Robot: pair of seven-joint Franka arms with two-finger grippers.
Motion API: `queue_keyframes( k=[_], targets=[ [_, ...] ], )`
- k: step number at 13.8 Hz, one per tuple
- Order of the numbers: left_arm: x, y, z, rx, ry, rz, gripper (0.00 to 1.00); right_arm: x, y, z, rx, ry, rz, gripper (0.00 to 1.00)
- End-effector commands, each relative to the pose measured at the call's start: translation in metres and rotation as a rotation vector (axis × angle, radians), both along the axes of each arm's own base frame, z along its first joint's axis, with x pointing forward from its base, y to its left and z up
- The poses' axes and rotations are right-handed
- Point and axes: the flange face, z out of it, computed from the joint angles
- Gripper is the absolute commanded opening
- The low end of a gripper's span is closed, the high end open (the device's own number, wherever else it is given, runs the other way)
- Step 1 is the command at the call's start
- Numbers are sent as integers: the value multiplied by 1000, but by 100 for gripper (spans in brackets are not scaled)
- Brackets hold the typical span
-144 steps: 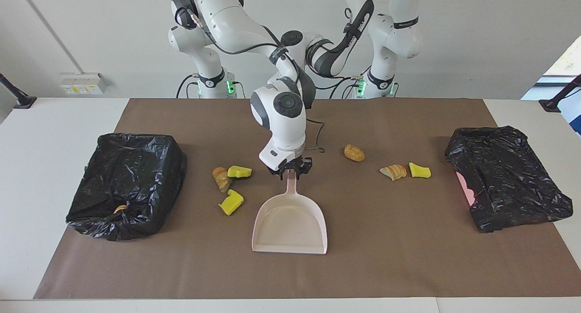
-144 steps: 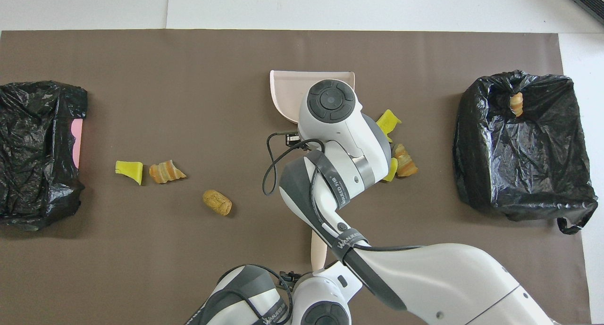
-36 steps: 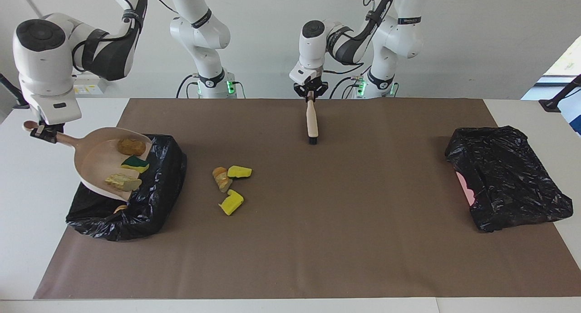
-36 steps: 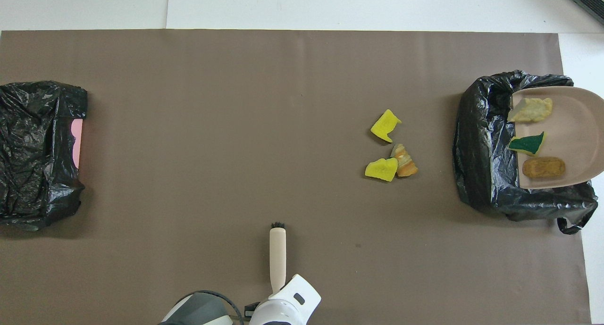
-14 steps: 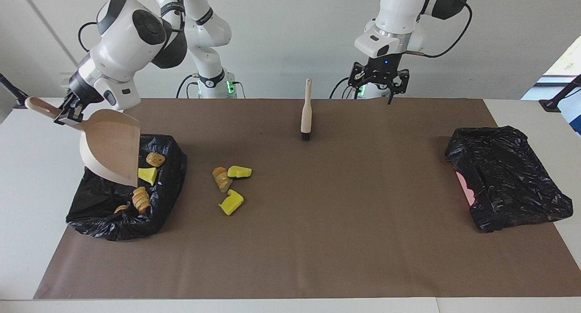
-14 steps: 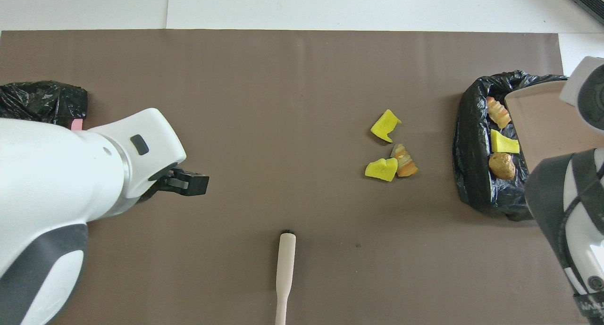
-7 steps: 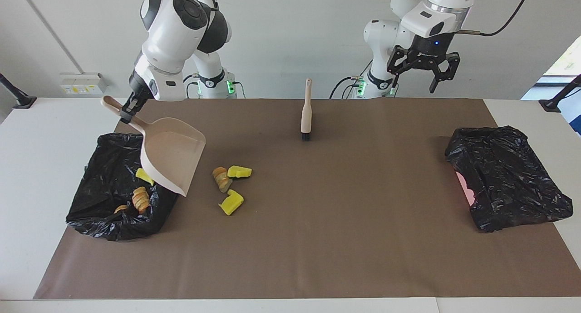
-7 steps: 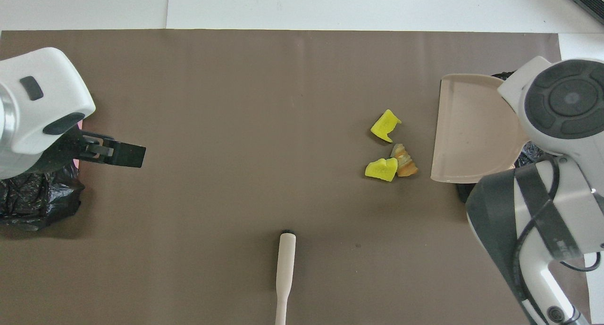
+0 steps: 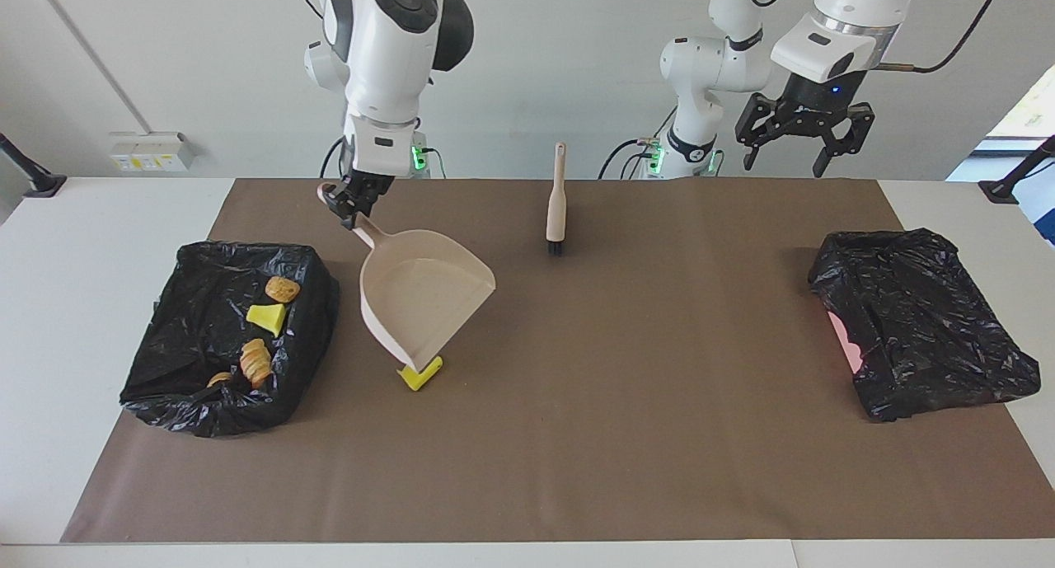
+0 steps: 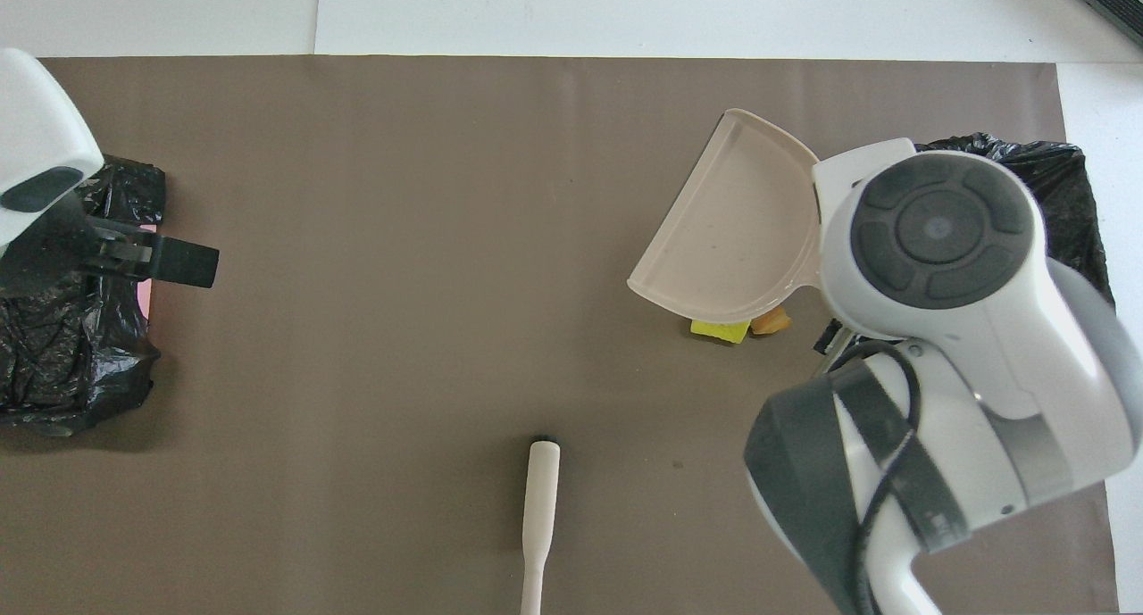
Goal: Sweep and dump trash in bin
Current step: 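Lower the dustpan onto the mat center and release with the right gripper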
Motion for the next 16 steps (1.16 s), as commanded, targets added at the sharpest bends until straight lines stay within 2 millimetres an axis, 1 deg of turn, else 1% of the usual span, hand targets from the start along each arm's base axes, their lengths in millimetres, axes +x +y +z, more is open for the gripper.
queue_keyframes(
  k=[1,2,3,4,6,7,8,9,10,12,13,14,15,16],
  targets=[
    [1,24,6,15,10,24,100,8,50,-36,75,-10,-242,0],
    [-2,30,4,16,16,34,100,14,71,-44,126,-5,-344,0],
    [-2,44,0,14,25,56,100,20,82,-52,154,6,-414,0],
    [-4,52,-1,11,30,69,100,22,103,-62,168,6,-465,0],
    [-3,58,-1,12,26,52,100,31,144,-90,206,-14,-606,0],
    [-2,65,-1,12,25,58,100,33,161,-99,255,-6,-693,0],
    [-1,68,-1,13,25,49,100,38,174,-108,299,-3,-777,0],
    [-1,73,-1,14,24,46,100,38,191,-118,327,-9,-823,0],
    [0,76,-1,14,22,51,100,40,202,-130,343,-16,-869,0],
    [0,77,-1,18,22,42,100,45,214,-149,371,-36,-928,0],
    [1,77,-1,20,19,32,100,40,223,-154,379,-41,-936,0],
    [1,78,-1,20,20,32,100,40,225,-157,389,-43,-937,0],
    [0,78,-2,22,28,30,100,45,222,-159,414,-51,-948,0],
    [0,79,-1,24,28,32,100,46,220,-166,420,-55,-949,0]
  ],
)
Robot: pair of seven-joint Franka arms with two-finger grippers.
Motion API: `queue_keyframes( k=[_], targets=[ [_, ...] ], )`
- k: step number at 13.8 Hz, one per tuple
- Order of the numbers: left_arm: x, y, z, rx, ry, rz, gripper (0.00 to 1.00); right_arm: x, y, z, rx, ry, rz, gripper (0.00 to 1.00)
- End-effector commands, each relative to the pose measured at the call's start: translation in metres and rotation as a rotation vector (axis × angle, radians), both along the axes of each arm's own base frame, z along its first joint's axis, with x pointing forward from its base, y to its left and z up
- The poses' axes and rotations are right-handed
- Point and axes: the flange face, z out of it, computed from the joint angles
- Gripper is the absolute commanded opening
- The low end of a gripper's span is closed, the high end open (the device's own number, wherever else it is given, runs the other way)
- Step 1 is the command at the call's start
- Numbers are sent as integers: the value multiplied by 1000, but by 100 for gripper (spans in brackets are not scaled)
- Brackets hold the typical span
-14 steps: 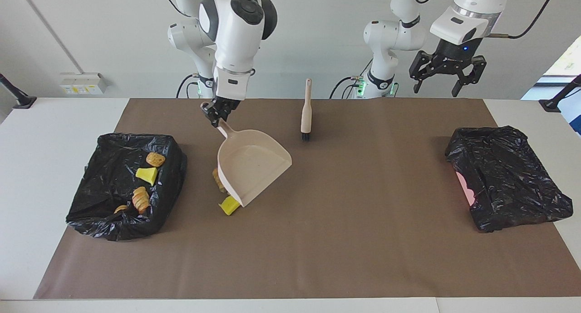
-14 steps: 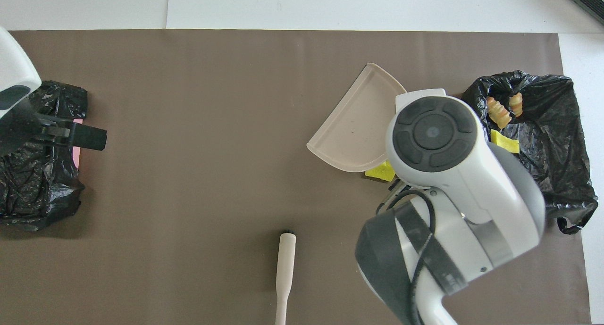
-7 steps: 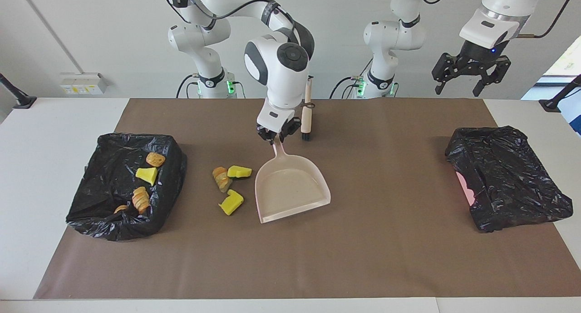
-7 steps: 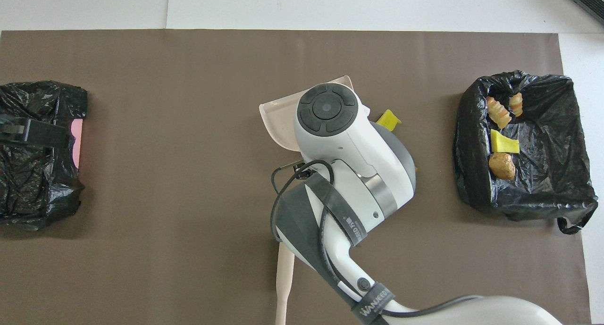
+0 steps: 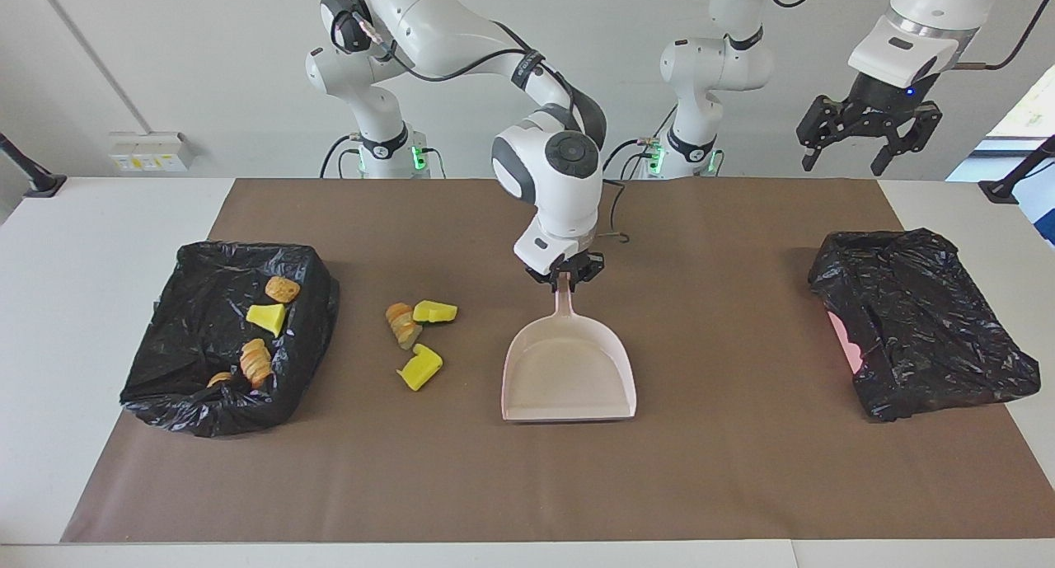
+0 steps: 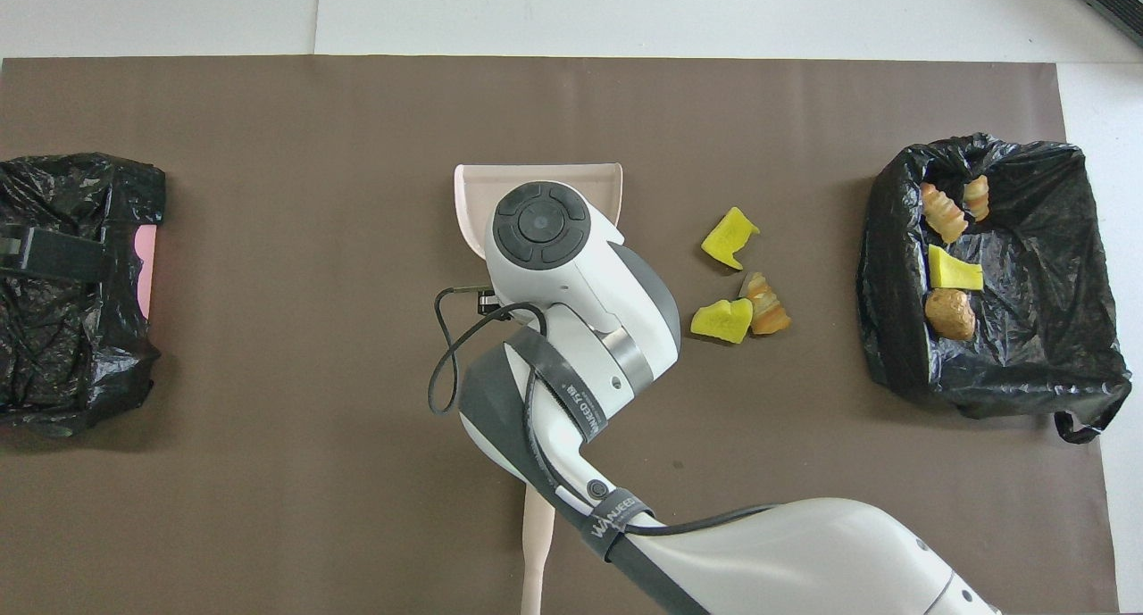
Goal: Sweep and dump trash in bin
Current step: 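Lower the dustpan onto the mat center and release with the right gripper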
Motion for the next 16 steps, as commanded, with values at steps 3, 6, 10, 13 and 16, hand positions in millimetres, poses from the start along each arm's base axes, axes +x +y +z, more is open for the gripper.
queue_keyframes(
  k=[3,6,10,13,16],
  targets=[
    [-9,5,0,15,13,-10,100,2,-4,-17,44,-13,-31,0],
    [-10,5,0,11,15,0,100,-2,-9,-24,42,-5,-34,6],
    [-7,-3,1,-1,-13,-13,100,-4,-11,-19,33,0,8,100],
    [-4,-10,0,-5,-27,-30,100,-12,-16,1,21,12,57,100],
    [3,-16,-2,-4,-47,-38,100,-34,-33,42,6,34,65,100]
  ],
)
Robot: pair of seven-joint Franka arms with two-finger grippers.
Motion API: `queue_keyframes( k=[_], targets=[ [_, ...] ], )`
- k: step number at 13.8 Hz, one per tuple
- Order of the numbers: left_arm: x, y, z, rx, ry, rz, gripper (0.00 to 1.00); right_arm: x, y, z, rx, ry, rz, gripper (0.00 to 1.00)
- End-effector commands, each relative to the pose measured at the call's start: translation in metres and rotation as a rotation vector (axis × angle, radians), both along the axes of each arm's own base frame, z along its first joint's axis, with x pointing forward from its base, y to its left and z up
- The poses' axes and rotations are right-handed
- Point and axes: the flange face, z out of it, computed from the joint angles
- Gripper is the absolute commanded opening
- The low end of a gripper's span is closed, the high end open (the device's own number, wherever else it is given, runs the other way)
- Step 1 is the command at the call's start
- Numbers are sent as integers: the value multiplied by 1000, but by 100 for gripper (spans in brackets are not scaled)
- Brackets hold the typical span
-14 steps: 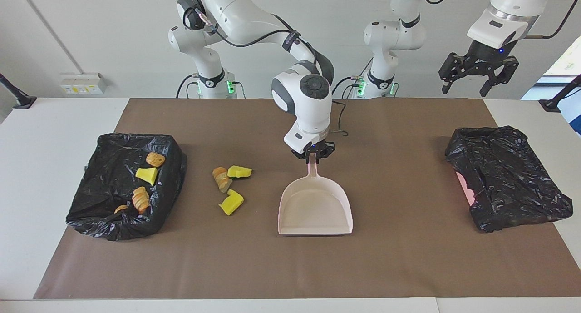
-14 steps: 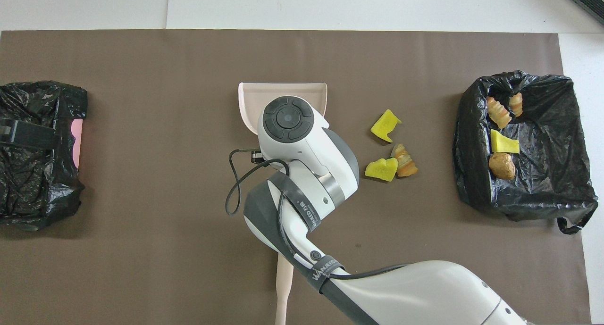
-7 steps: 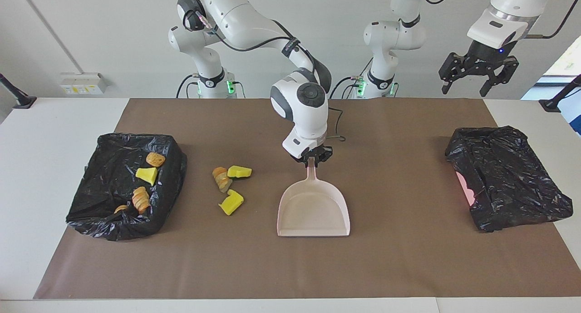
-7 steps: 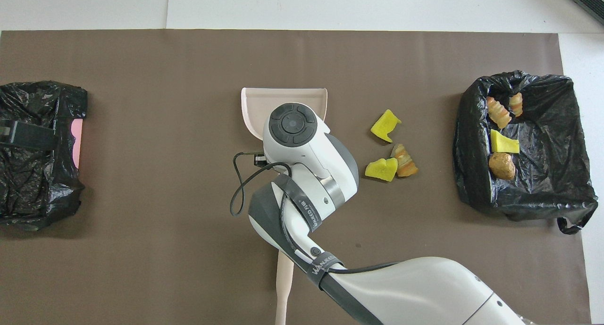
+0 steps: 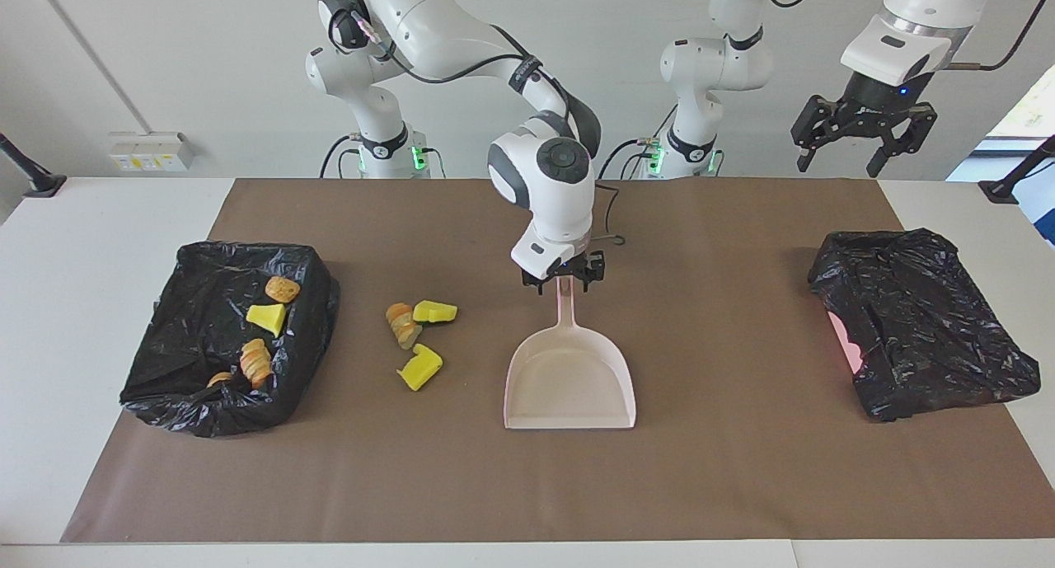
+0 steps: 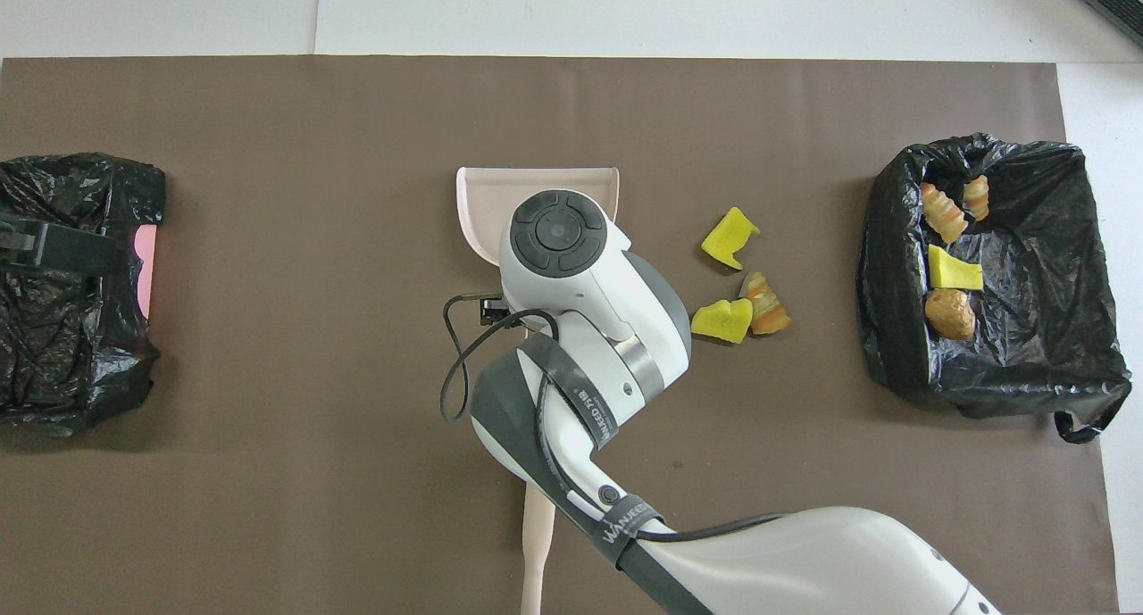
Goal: Sweep and dump trash in bin
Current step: 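Lower the dustpan onto the mat center and release with the right gripper, then grasp the dustpan handle with the left gripper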
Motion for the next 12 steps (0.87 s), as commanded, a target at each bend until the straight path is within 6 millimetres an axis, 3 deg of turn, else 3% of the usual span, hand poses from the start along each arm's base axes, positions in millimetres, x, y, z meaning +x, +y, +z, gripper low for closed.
queue_keyframes(
  k=[1,3,5,6,7,9,11,12],
  targets=[
    [4,-10,-6,0,-24,-23,100,-34,-26,44,4,15,23,100],
    [16,-14,-15,-3,-38,-26,100,-60,-35,66,-15,49,32,100],
    [28,-34,-31,-4,-41,-57,100,-93,-29,70,-33,110,44,100],
    [34,-50,-39,-3,-54,-81,100,-119,-21,62,-31,127,60,100],
    [40,-69,-50,-8,-66,-99,100,-144,-26,53,-13,133,52,100],
    [56,-96,-79,-21,-71,-75,100,-203,-27,20,44,135,55,100],
    [64,-116,-100,-25,-77,-89,100,-231,-8,-11,55,163,12,100],
    [65,-140,-119,-22,-69,-119,100,-243,6,-30,33,177,-12,100]
  ],
)
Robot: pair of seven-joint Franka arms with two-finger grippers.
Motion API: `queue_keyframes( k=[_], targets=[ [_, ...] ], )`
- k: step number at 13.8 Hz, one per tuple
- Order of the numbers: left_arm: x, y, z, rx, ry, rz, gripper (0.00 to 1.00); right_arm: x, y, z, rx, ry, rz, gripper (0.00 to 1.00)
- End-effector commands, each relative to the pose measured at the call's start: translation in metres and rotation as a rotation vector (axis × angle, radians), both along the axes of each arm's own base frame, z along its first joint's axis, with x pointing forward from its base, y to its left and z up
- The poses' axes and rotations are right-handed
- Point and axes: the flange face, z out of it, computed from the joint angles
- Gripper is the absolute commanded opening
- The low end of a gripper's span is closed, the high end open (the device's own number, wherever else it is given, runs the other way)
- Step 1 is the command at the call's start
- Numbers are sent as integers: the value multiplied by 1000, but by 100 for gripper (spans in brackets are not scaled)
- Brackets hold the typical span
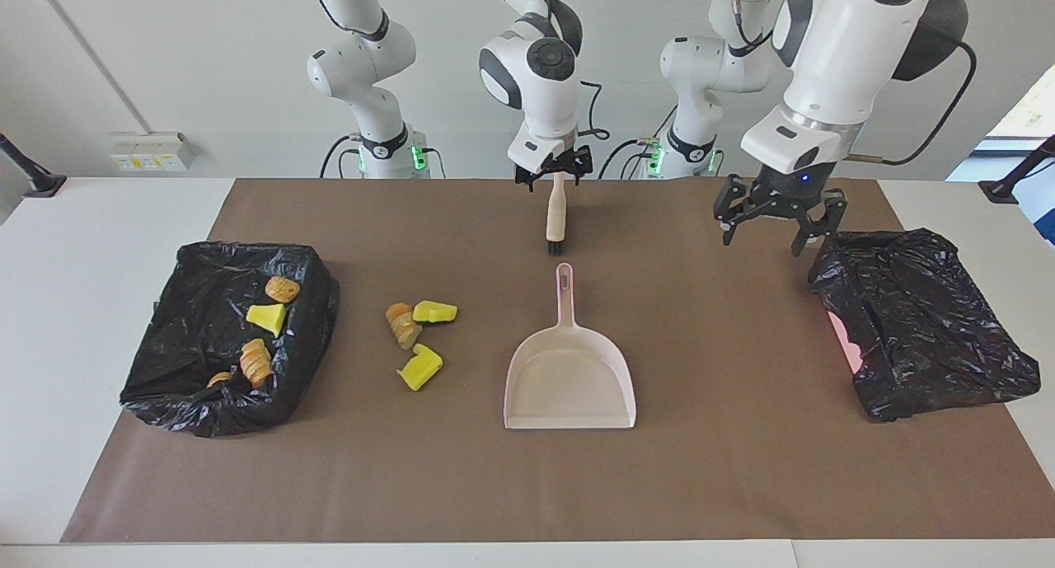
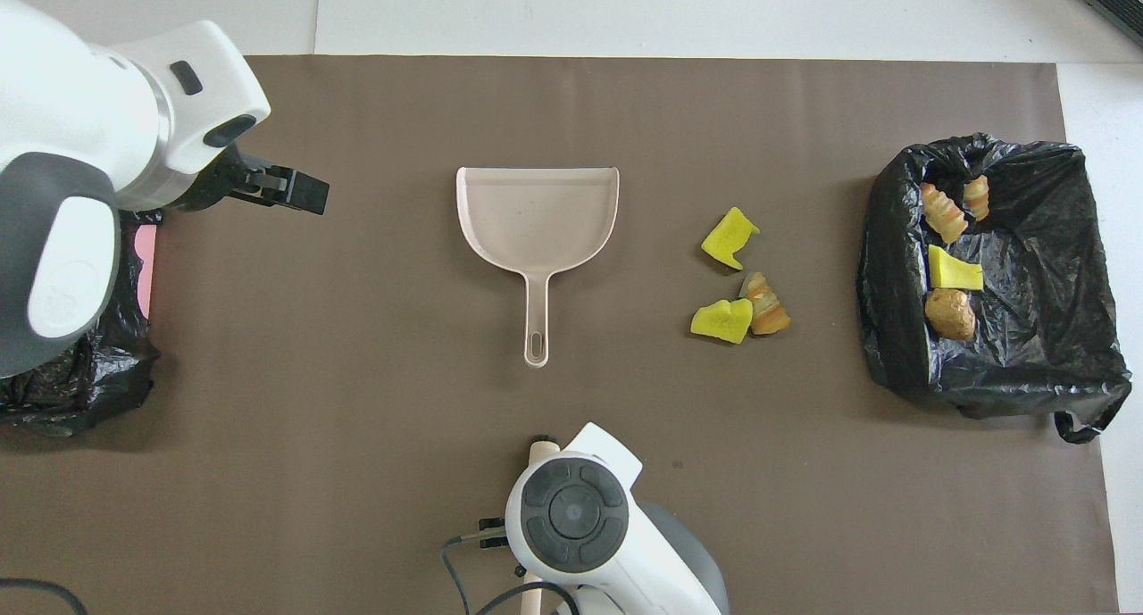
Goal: Sweep and dump trash in bin
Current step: 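Grasp the dustpan handle with the left gripper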
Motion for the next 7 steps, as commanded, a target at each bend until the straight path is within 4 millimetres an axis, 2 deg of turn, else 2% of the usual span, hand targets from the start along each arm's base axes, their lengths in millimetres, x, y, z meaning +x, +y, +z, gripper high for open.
queue_keyframes(
  k=[1,2,4,5,7],
  targets=[
    [6,-39,-37,-5,-3,1,100,-34,18,-38,-21,21,-75,100],
    [8,-53,-52,-11,-1,30,100,-45,18,-48,-38,27,-88,100],
    [-4,-97,-96,-2,28,40,100,-57,9,-55,-56,37,-87,100],
    [-12,-119,-114,-13,24,61,100,-69,13,-55,-45,62,-91,100],
    [-38,-155,-151,-23,27,65,100,-77,11,-56,-34,93,-114,100]
  ],
)
